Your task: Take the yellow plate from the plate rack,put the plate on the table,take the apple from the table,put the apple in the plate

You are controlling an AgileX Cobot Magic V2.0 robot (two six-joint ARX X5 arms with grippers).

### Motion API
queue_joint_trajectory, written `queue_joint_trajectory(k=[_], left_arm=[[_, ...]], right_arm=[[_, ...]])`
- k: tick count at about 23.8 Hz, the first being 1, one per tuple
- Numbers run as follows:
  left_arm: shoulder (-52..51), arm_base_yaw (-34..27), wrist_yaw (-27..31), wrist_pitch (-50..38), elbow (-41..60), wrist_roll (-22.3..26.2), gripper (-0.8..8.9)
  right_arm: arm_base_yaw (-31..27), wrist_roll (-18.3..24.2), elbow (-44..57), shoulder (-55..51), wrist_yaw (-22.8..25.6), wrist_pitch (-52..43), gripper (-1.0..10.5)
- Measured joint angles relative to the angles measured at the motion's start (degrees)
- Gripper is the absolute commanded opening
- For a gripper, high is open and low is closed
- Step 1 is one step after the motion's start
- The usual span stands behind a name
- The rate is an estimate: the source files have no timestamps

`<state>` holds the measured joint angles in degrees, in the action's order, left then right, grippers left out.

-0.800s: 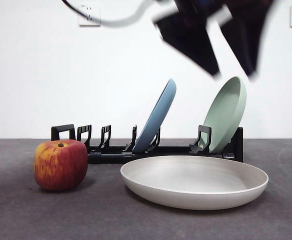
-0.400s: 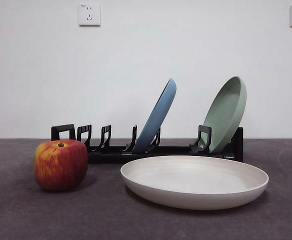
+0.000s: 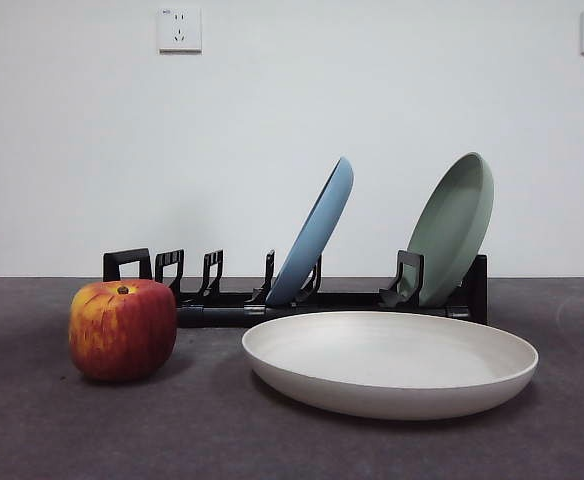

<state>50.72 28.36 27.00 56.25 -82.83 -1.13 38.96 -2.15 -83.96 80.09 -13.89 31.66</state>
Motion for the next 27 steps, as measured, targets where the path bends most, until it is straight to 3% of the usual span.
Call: queue_joint_trajectory(k=[3, 8, 16, 22, 25, 27], left_arm=[[-4.44, -0.61, 0.07, 3.13, 0.00, -0.02, 2.83], [-10.43, -0.61, 0.04, 7.26, -0.02, -1.40, 2.83], [-13.46, -0.61, -0.22, 18.97, 0.00, -6.71, 2.83], [-13.46, -0.61, -0.57, 19.10, 0.00, -8.20, 2.83], [-13.46, -0.61, -0.57, 19.15, 0.00, -8.61, 2.83], [-13.46, -0.61, -0.57, 19.47, 0.00, -8.61, 2.83]], right_arm=[[3.93, 2.25, -2.71, 4.96, 2.95, 1.33, 4.8], [8.26, 4.79, -3.67, 12.59, 6.25, 1.33, 4.8], [11.80, 6.60, -3.69, 27.54, 6.62, -1.03, 4.8], [14.69, 6.71, -3.69, 34.58, 6.67, -3.28, 4.8], [15.41, 6.71, -3.69, 37.55, 6.67, -4.61, 4.6], [15.41, 6.67, -3.69, 38.99, 8.04, -4.50, 3.1]])
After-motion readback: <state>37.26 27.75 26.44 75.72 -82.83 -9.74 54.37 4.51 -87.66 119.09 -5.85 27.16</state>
